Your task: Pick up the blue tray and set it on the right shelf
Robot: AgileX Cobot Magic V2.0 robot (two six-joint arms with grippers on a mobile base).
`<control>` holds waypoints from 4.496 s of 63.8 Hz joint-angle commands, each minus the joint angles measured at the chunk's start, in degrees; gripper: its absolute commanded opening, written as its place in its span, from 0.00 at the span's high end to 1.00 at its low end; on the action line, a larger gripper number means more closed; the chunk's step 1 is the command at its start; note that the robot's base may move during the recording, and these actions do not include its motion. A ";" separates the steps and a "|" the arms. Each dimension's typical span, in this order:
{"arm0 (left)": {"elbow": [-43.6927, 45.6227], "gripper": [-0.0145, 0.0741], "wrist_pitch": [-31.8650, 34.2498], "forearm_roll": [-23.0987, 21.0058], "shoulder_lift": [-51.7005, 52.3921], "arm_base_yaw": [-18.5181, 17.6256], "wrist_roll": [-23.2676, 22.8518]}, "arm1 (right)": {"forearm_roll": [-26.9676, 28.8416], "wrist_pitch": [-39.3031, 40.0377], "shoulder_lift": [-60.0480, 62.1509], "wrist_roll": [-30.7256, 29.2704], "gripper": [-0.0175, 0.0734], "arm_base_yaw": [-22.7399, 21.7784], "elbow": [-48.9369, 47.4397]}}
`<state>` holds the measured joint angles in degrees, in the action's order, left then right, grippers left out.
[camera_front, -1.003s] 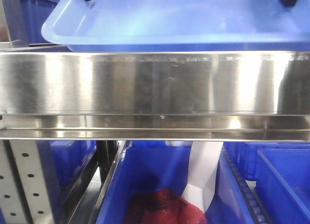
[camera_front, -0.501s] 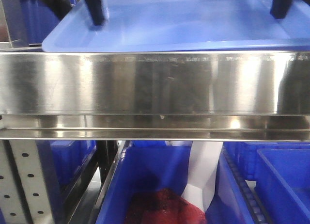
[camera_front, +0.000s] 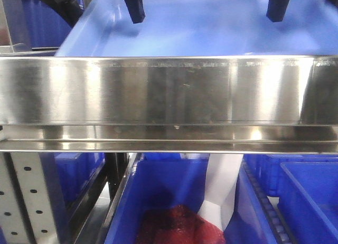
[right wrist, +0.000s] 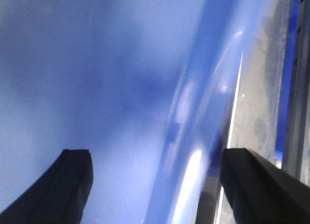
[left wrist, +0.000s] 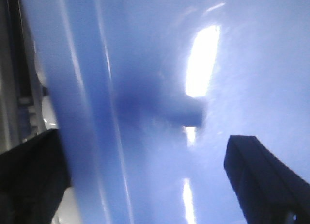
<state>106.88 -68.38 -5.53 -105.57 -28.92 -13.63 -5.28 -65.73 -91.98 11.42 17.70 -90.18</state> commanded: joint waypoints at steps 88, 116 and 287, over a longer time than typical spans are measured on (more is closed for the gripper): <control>-44.43 0.88 26.72 19.14 54.98 -16.99 0.90 | -5.95 34.15 59.38 -1.62 0.75 0.06 48.36; -69.67 0.88 42.08 18.34 82.60 -16.99 1.31 | -6.01 51.76 73.15 -1.69 0.75 0.06 56.32; -110.29 0.89 76.17 0.22 107.04 23.81 14.78 | 11.88 64.26 82.49 -19.51 0.75 -17.44 78.63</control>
<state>-1.56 2.79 -5.41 0.70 -5.18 0.88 4.67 -9.72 -12.12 -6.15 3.65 -13.76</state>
